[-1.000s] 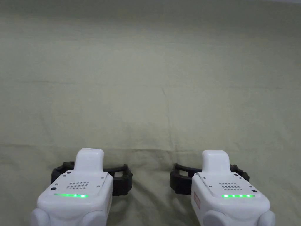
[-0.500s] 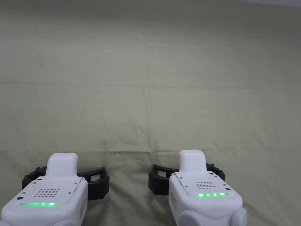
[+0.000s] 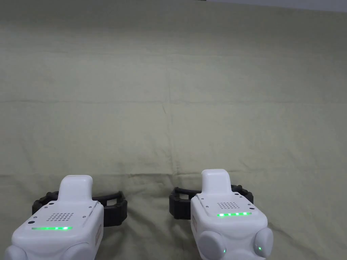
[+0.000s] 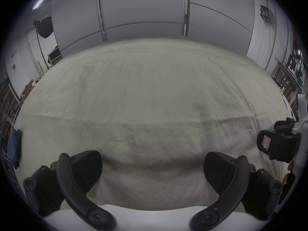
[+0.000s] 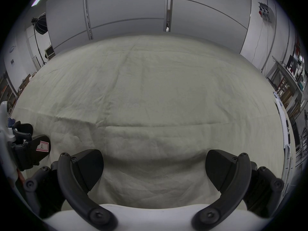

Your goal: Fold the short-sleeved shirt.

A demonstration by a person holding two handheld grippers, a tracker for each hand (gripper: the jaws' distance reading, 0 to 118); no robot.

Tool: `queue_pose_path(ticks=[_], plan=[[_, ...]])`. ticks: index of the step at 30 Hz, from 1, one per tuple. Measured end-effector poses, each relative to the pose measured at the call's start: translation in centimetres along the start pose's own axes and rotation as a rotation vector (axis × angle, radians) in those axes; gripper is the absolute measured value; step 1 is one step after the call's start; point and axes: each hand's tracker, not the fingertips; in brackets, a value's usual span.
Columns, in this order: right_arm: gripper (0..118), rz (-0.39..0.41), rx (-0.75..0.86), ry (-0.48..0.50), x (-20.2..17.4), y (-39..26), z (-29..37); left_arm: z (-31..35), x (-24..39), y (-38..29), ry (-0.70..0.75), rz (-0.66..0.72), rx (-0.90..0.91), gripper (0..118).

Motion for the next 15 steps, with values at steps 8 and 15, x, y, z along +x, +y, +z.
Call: queue_pose_path(ticks=[8,15], plan=[[118,0.005,0.006,-0.013,-0.33,-0.05,-0.15,-0.1,-0.05,-0.07,0.001,0.0,0.003,118],[118,-0.006,0.013,-0.012,-0.18,-0.17,0.12,-0.1,-0.14,-0.08,-0.002,0.002,0.006,118]])
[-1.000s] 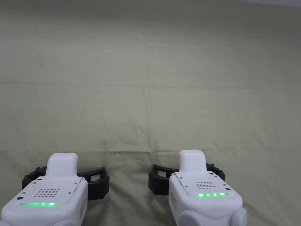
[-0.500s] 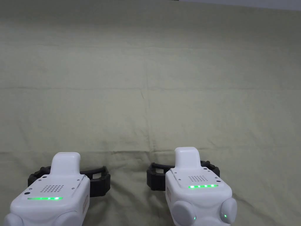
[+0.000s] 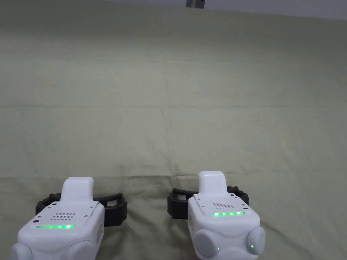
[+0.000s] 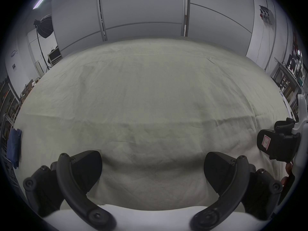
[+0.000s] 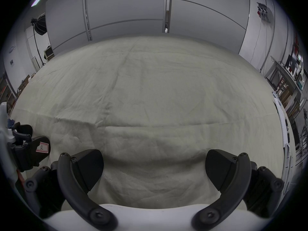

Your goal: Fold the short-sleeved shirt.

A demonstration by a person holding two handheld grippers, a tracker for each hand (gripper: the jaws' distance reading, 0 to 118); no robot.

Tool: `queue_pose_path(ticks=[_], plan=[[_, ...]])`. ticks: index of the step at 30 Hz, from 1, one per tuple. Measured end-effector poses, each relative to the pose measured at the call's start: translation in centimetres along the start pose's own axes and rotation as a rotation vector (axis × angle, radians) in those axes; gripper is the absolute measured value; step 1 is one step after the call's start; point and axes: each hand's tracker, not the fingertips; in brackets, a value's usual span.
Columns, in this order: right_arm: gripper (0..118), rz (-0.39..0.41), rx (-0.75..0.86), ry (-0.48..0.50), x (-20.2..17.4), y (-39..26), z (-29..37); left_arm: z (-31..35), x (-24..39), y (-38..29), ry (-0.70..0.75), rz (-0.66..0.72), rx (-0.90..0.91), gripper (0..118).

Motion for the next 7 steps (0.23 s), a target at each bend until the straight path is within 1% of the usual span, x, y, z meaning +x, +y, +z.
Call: queue_pose_path(ticks=[7], plan=[[118,-0.003,0.001,0.004,0.06,-0.01,-0.07,-0.01,-0.03,-0.05,0.0,0.0,0.0,118]])
